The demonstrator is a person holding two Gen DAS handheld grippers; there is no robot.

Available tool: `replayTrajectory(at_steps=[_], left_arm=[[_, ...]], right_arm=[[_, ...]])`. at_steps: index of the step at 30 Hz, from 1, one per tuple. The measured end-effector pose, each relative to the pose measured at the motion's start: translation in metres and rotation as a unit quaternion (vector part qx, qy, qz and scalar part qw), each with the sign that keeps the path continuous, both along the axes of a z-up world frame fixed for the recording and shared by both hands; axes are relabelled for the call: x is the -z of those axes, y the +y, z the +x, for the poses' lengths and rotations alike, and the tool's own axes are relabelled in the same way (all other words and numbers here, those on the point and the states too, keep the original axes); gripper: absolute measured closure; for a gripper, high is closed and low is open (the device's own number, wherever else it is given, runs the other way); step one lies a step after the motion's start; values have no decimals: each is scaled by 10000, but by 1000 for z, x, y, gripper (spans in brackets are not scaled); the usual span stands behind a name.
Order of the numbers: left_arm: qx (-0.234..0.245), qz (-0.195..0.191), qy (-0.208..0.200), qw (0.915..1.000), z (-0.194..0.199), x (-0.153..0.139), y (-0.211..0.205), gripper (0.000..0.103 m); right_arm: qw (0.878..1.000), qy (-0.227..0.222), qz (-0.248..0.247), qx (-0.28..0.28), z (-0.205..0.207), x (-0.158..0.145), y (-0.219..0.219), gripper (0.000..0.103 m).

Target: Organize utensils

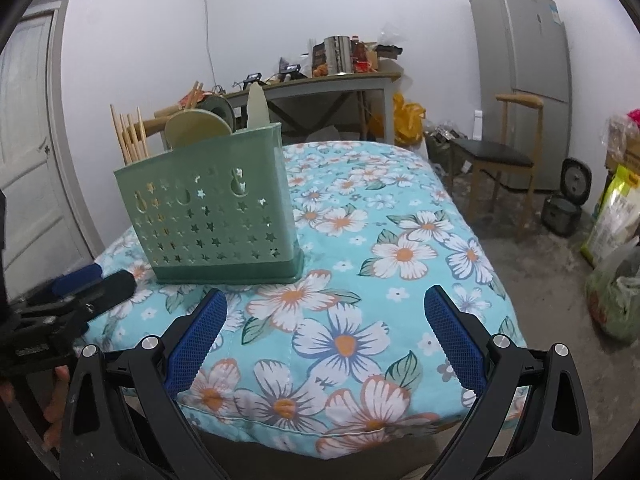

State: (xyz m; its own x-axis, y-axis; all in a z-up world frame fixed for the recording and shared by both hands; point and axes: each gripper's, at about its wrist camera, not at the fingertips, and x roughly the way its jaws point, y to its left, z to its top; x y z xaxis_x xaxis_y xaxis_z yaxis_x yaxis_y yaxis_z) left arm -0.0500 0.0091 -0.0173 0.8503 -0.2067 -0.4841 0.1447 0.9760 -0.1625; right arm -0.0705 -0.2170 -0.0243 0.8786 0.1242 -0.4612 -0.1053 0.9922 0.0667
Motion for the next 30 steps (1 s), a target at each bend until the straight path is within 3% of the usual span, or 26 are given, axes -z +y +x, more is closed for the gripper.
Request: replayTrajectory(at_steps=[7, 12, 17, 22, 25, 30], left_arm=[[-113, 557, -333, 9978, -9, -2, -13, 6], [-79, 297, -204, 9993, -7, 1, -7, 6], [-144, 350, -153, 9992, -2, 3, -5, 6], [19, -85, 107, 9999, 2, 7, 3, 6], [-258, 128, -24, 9996, 1, 6, 1, 6], [-195, 174, -64, 9996, -1, 5, -2, 6]], right_arm=[[9999, 61, -65, 54, 4, 2, 0, 8], [9999, 64, 122, -52, 3, 0, -5, 8], [9997, 126, 169, 113, 7, 3, -10, 8], [9999, 43, 115, 81, 5, 1, -7, 8], [10000, 14, -42, 3, 4, 2, 1, 8], [9998, -26, -181, -27, 1, 3, 6, 8]])
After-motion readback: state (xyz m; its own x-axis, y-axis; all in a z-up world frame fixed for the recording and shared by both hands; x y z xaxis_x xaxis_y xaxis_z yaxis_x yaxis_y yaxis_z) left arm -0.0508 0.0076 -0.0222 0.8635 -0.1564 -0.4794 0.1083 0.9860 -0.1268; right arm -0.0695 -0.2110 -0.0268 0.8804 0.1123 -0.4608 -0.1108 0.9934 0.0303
